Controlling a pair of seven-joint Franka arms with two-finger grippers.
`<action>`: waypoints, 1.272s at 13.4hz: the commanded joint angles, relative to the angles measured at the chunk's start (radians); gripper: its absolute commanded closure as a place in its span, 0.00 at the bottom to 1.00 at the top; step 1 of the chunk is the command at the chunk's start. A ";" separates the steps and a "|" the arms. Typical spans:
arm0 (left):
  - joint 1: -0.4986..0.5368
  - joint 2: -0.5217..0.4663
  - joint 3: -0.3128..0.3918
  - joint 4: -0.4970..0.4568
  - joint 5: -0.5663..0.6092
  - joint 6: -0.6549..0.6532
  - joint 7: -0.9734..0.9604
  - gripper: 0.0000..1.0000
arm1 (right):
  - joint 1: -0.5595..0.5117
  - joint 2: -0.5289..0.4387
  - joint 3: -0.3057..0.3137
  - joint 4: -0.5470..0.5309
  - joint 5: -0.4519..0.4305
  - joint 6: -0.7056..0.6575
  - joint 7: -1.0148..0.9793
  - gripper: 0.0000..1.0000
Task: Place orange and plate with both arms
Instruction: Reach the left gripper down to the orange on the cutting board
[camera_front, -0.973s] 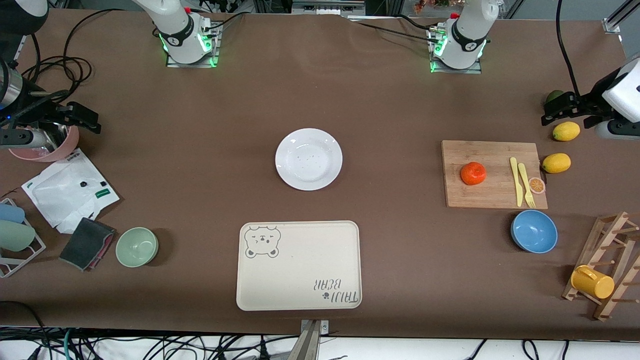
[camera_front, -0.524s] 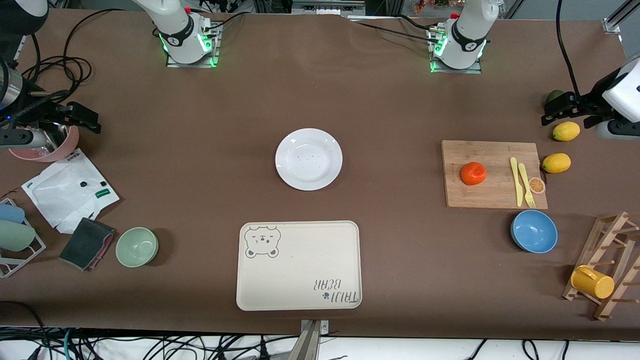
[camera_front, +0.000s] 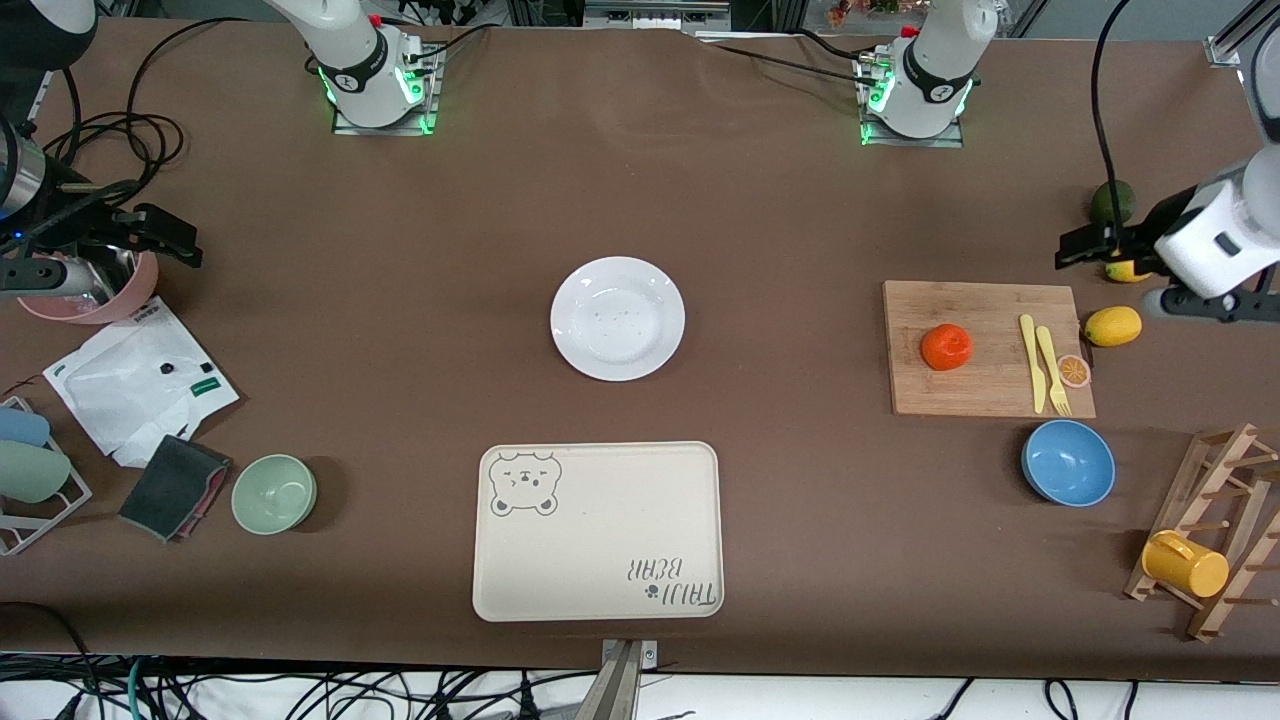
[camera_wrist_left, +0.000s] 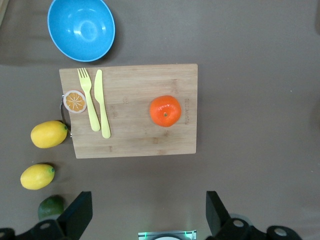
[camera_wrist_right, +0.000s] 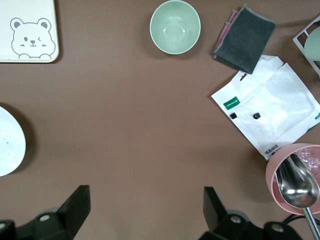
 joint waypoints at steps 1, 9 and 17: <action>0.009 0.030 -0.008 -0.029 -0.017 0.071 0.027 0.00 | 0.003 -0.005 -0.001 -0.005 0.002 -0.004 0.009 0.00; -0.003 0.040 -0.021 -0.411 -0.014 0.561 0.012 0.00 | 0.003 -0.005 -0.001 -0.006 0.002 -0.005 0.009 0.00; -0.001 0.184 -0.037 -0.568 -0.013 0.888 0.008 0.00 | 0.003 -0.005 -0.001 -0.006 0.002 -0.005 0.009 0.00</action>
